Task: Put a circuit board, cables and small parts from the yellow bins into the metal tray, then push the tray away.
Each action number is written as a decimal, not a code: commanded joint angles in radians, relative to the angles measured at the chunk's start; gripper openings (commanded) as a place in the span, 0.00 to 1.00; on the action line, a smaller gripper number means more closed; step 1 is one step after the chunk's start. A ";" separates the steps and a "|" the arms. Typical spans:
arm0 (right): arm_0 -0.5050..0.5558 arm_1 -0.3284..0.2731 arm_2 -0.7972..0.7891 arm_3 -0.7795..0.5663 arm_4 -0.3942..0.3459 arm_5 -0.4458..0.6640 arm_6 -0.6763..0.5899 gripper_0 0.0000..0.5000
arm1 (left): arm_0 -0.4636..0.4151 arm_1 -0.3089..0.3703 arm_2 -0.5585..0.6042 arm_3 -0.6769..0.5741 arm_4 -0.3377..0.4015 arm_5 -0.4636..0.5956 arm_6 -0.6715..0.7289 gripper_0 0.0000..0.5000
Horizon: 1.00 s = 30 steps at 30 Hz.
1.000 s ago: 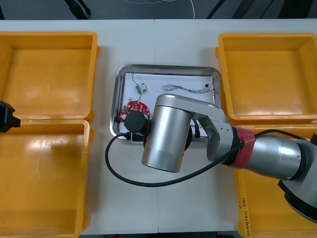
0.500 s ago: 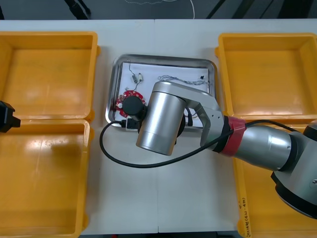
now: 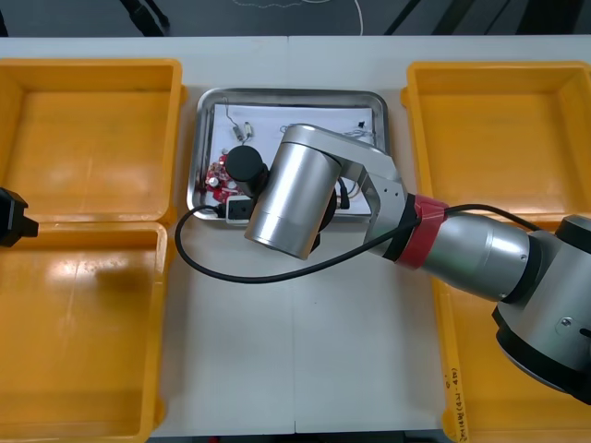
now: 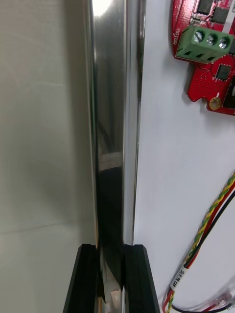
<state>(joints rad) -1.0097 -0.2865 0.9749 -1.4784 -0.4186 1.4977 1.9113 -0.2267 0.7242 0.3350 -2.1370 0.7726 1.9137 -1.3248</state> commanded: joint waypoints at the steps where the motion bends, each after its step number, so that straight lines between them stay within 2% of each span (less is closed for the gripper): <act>1: -0.050 0.030 -0.039 0.041 -0.008 -0.027 0.041 0.00 | 0.017 0.046 0.030 -0.034 0.007 0.006 -0.105 1.00; 18: -0.079 0.044 -0.071 0.162 -0.003 -0.134 0.095 0.00 | 0.017 0.046 0.030 -0.034 0.007 0.006 -0.105 1.00; 30: -0.081 0.044 -0.073 0.176 0.023 -0.148 0.123 0.00 | 0.017 0.046 0.030 -0.034 0.007 0.006 -0.105 1.00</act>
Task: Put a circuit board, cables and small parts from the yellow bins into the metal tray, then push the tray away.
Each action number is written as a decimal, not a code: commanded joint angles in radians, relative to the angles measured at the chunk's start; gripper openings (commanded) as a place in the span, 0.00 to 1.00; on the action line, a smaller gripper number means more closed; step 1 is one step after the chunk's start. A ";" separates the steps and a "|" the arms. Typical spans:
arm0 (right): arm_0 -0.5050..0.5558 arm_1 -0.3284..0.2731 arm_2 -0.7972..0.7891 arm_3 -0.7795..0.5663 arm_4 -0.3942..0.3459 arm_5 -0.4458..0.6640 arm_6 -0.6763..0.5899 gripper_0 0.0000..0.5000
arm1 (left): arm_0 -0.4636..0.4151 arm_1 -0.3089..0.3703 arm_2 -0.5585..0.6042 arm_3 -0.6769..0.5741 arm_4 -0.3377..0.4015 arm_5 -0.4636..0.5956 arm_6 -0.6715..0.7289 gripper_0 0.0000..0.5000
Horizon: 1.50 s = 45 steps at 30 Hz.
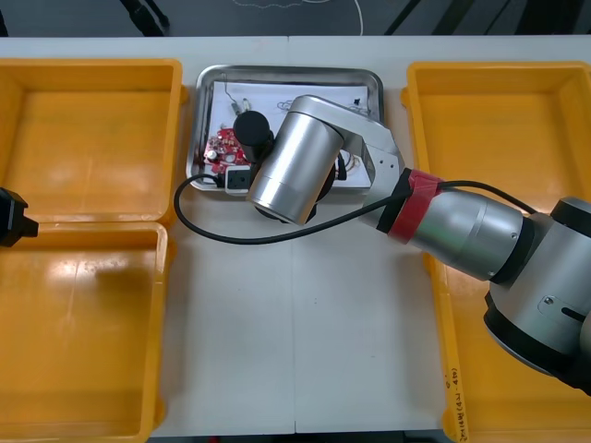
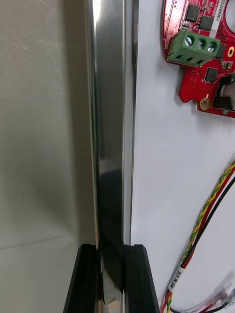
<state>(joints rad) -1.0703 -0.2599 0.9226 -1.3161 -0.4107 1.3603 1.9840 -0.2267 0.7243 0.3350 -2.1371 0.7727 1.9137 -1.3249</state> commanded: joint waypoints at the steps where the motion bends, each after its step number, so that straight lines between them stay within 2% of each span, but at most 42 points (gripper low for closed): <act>1: -0.020 0.018 -0.021 0.014 0.016 -0.010 0.052 0.00 | 0.017 0.046 0.030 -0.034 0.007 0.006 -0.105 1.00; 6: -0.020 0.018 -0.021 0.020 0.016 -0.009 0.061 0.00 | 0.017 0.046 0.030 -0.034 0.007 0.006 -0.105 1.00; 7: -0.020 0.018 -0.022 0.018 0.016 -0.007 0.064 0.11 | 0.017 0.046 0.030 -0.034 0.007 0.006 -0.105 1.00; 8: -0.020 0.018 -0.021 0.020 0.016 -0.007 0.065 0.27 | 0.017 0.046 0.030 -0.034 0.007 0.006 -0.105 1.00; 9: -0.020 0.018 -0.022 0.018 0.018 -0.006 0.068 0.60 | 0.017 0.046 0.030 -0.034 0.007 0.006 -0.105 1.00; 10: -0.020 0.018 -0.022 0.018 0.018 -0.003 0.072 0.88 | 0.017 0.046 0.030 -0.034 0.007 0.006 -0.105 1.00; 11: -0.020 0.018 -0.022 0.018 0.018 -0.001 0.073 1.00 | 0.017 0.046 0.030 -0.034 0.007 0.006 -0.105 1.00; 19: -0.020 0.018 -0.042 -0.003 0.019 0.019 0.085 1.00 | 0.017 0.046 0.030 -0.034 0.007 0.006 -0.105 1.00; 30: -0.026 -0.004 -0.096 -0.112 0.009 0.135 0.093 1.00 | 0.017 0.046 0.030 -0.034 0.007 0.006 -0.105 1.00; 36: -0.030 -0.050 -0.130 -0.213 -0.069 0.206 0.088 1.00 | 0.017 0.046 0.030 -0.034 0.007 0.006 -0.105 1.00; 40: -0.028 -0.102 -0.143 -0.313 -0.139 0.260 0.067 1.00 | 0.017 0.046 0.030 -0.034 0.007 0.006 -0.105 1.00; 45: -0.020 -0.163 -0.150 -0.425 -0.198 0.329 -0.036 1.00 | 0.017 0.046 0.030 -0.034 0.007 0.006 -0.105 1.00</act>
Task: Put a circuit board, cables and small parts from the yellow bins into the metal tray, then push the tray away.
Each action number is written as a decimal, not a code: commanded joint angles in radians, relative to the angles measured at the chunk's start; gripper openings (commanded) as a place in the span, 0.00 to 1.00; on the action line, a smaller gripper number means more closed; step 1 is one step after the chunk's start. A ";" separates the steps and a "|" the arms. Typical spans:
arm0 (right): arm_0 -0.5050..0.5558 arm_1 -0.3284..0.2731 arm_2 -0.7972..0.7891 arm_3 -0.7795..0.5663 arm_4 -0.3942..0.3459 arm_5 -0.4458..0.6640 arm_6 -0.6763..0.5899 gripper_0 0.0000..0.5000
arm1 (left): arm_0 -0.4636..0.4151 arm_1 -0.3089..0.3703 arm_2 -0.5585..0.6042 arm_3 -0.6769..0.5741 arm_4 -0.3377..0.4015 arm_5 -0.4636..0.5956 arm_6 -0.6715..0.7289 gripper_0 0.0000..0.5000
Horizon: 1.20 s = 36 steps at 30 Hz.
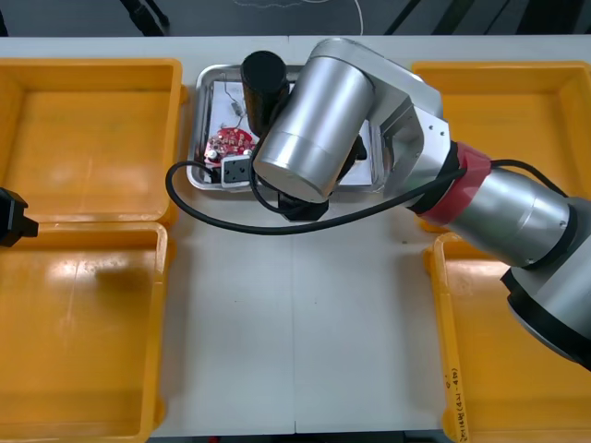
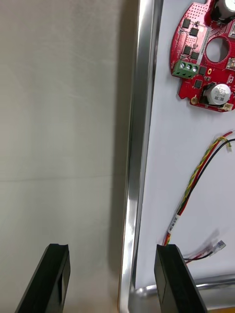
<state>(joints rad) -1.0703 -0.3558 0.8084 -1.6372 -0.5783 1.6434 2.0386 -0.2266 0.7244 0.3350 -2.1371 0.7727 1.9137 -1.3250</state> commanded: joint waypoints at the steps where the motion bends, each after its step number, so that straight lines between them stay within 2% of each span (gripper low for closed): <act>1: -0.017 -0.075 -0.038 -0.116 -0.031 0.053 -0.100 1.00 | 0.016 0.046 0.030 -0.033 0.007 0.006 -0.105 1.00; 10: 0.104 -0.163 -0.164 -0.300 -0.032 0.202 -0.264 1.00 | 0.016 0.046 0.030 -0.033 0.007 0.006 -0.105 1.00; 15: 0.176 -0.200 -0.295 -0.369 -0.069 0.276 -0.302 1.00 | 0.016 0.046 0.030 -0.033 0.007 0.006 -0.105 1.00; 24: 0.369 -0.230 -0.591 -0.472 -0.120 0.276 -0.345 1.00 | 0.016 0.046 0.030 -0.033 0.007 0.006 -0.105 1.00; 28: 0.461 -0.246 -0.683 -0.520 -0.137 0.276 -0.434 1.00 | 0.016 0.046 0.030 -0.033 0.007 0.006 -0.105 1.00; 36: 0.536 -0.256 -0.729 -0.573 -0.120 0.276 -0.640 1.00 | 0.016 0.046 0.030 -0.033 0.007 0.006 -0.105 1.00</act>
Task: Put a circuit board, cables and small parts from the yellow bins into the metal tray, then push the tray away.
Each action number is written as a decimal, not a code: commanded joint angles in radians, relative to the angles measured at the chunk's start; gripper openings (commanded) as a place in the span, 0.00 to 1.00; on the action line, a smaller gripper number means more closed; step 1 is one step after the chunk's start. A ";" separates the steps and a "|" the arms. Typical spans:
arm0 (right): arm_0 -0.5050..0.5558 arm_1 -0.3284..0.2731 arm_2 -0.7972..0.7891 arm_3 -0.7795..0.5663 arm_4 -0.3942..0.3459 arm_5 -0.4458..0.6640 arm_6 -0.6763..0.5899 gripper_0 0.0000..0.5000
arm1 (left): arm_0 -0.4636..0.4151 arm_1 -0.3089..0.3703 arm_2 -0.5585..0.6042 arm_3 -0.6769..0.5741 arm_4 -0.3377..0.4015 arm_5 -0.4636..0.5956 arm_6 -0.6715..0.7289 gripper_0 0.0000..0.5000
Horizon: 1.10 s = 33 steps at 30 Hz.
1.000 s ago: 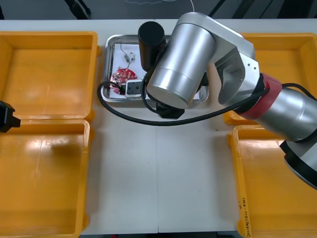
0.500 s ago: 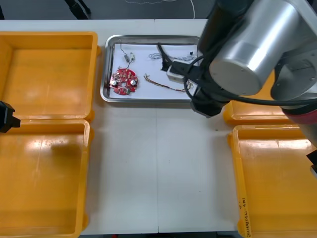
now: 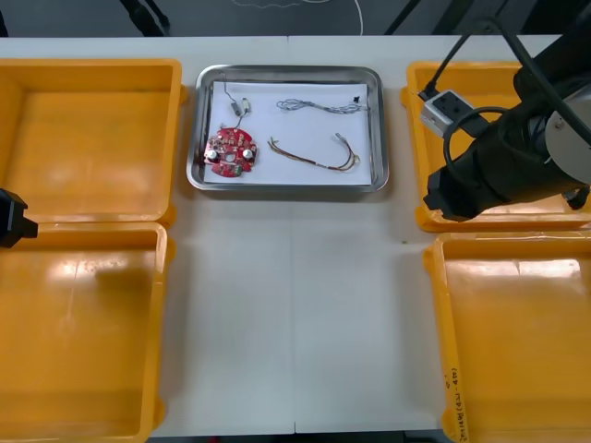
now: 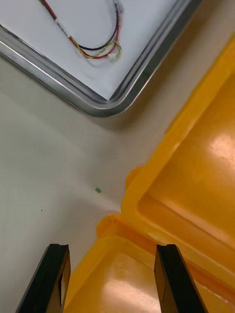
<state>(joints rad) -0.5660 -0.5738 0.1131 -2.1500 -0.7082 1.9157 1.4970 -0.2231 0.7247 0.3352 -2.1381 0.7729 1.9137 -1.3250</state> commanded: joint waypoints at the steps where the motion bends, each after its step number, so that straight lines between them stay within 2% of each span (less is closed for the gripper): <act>1: 0.048 -0.041 -0.036 -0.068 0.010 0.004 -0.133 1.00 | 0.013 0.045 0.030 -0.033 0.006 0.006 -0.105 1.00; 8: 0.178 -0.086 -0.127 -0.137 -0.025 0.004 -0.261 1.00 | 0.013 0.045 0.030 -0.033 0.006 0.006 -0.105 1.00; 15: 0.321 -0.161 -0.277 -0.189 -0.114 0.004 -0.267 1.00 | 0.013 0.045 0.030 -0.033 0.006 0.006 -0.105 1.00; 20: 0.414 -0.179 -0.385 -0.189 -0.148 0.004 -0.268 1.00 | 0.013 0.045 0.030 -0.033 0.006 0.006 -0.105 1.00; 28: 0.474 -0.178 -0.408 -0.189 -0.079 0.004 -0.270 1.00 | 0.013 0.045 0.030 -0.033 0.006 0.006 -0.105 1.00; 33: 0.474 -0.138 -0.411 -0.189 -0.047 0.004 -0.261 1.00 | 0.013 0.045 0.030 -0.033 0.006 0.006 -0.105 1.00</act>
<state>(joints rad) -0.1006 -0.7168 -0.2748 -2.3100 -0.7844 1.9158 1.2691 -0.2225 0.7248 0.3353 -2.1383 0.7730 1.9137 -1.3251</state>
